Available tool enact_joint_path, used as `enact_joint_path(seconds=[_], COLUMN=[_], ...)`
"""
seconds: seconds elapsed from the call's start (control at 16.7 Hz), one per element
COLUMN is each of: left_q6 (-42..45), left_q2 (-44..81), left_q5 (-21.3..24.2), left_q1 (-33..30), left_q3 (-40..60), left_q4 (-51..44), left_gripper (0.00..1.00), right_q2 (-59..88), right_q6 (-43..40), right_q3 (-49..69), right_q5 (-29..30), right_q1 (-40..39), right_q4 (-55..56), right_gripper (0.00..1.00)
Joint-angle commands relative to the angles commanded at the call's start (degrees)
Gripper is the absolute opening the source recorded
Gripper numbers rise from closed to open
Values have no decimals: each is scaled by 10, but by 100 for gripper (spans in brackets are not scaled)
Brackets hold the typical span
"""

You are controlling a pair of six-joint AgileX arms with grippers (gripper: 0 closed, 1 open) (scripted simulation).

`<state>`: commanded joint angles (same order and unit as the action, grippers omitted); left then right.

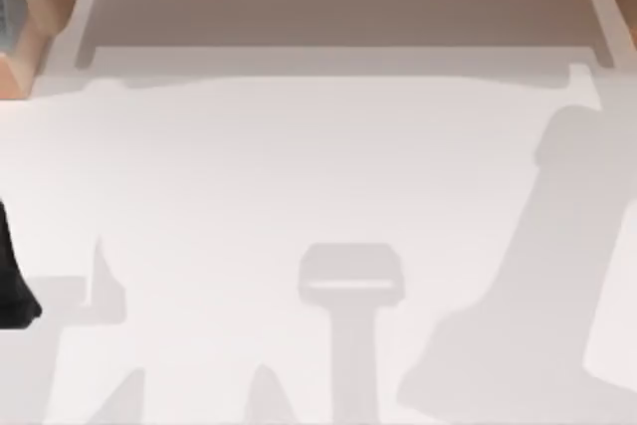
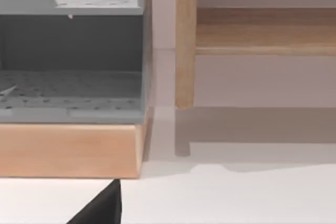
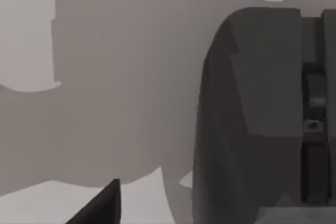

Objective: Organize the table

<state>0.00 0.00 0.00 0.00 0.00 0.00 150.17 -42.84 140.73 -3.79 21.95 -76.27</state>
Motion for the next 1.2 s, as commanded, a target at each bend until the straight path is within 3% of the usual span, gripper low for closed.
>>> enact_joint_path(seconds=[0.78, 1.2], left_q6=[0, 0], left_q2=[0, 0], left_q5=[0, 0], left_q1=[0, 0], left_q3=[0, 0], left_q4=[0, 0], left_gripper=[100, 100], right_q2=[13, 13], right_q6=[0, 0], right_q3=[-22, -22], right_q5=[0, 0], right_q1=[0, 0], right_q4=[35, 35], right_gripper=[100, 47])
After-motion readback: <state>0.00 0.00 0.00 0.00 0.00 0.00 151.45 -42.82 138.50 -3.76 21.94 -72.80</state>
